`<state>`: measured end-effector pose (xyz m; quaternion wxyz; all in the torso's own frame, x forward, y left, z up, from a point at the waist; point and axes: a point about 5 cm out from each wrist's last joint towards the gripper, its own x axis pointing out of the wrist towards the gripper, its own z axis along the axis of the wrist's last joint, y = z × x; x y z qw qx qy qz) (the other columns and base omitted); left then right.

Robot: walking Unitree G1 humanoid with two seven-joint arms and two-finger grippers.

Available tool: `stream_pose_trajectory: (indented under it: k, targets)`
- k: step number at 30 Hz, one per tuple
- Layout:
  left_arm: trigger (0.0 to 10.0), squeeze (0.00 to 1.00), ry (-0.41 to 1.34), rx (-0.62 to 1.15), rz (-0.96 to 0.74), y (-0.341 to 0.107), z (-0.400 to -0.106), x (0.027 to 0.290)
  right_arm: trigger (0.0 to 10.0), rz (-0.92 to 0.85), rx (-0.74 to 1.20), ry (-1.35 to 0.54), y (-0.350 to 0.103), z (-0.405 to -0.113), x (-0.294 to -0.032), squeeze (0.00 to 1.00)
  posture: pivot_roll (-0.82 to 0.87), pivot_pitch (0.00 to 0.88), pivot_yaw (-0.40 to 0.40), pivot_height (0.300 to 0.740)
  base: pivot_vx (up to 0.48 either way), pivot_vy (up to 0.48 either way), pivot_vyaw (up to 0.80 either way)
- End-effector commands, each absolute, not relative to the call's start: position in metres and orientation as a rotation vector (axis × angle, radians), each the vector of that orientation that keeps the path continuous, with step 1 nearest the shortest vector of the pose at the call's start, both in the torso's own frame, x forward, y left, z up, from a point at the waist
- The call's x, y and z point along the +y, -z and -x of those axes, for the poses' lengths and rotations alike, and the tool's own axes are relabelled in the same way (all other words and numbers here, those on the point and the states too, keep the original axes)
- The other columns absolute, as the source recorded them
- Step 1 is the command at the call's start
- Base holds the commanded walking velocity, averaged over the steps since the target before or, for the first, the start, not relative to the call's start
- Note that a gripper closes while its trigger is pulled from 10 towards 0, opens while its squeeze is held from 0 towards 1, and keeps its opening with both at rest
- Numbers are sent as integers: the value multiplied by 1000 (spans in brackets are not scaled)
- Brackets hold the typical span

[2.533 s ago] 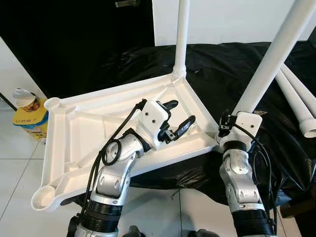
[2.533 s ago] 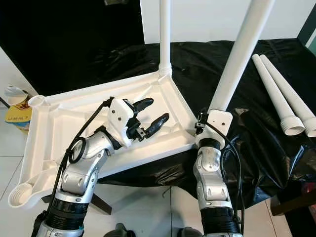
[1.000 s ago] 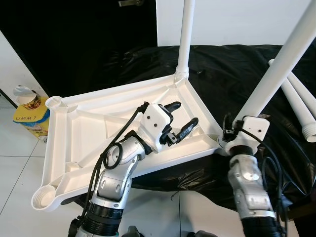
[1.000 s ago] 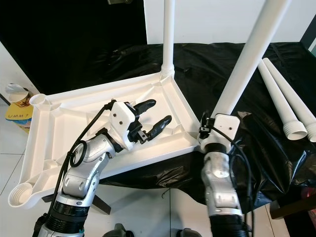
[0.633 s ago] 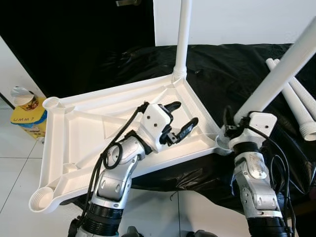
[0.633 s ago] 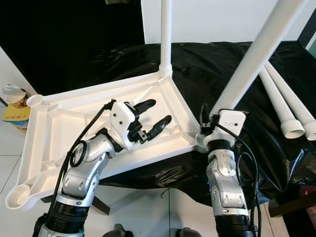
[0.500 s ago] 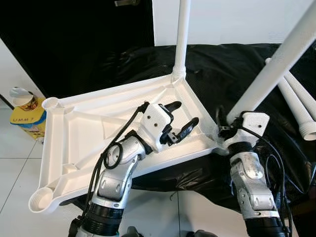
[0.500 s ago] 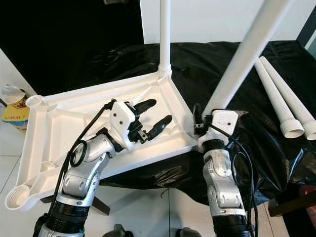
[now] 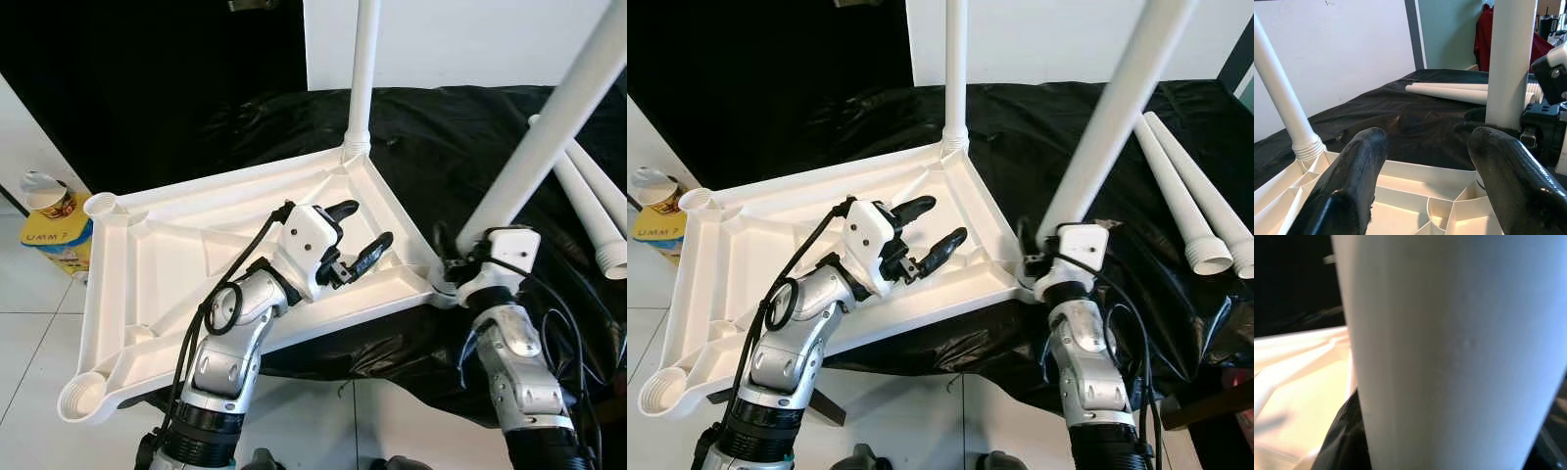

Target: Building children table

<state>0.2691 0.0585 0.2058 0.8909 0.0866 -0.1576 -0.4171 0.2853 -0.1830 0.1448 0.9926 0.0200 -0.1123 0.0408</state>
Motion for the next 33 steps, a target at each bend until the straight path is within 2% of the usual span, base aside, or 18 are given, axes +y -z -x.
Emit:
stream_pose_trajectory:
  k: [1,5,14,28,33]
  targets:
    - [10000,0,785,-339,-168,-209,-272,61,10000,-45,-179,-83,-136,-287,-189,0,-1,91,48,740,0,0,0]
    - [10000,0,786,-340,-169,-209,-272,61,10000,-36,-165,-104,-135,-288,-190,0,2,91,49,740,0,0,0]
    - [10000,0,782,-342,-171,-210,-273,63,10000,140,-129,-364,-120,-277,-179,0,8,94,52,740,0,0,0]
    - [10000,0,790,-347,-177,-213,-273,63,10000,154,-60,-465,-106,-280,-193,0,8,97,75,740,0,0,0]
    - [10000,0,792,-348,-178,-214,-273,63,10000,254,-103,-537,-108,-279,-190,0,10,100,83,740,0,0,0]
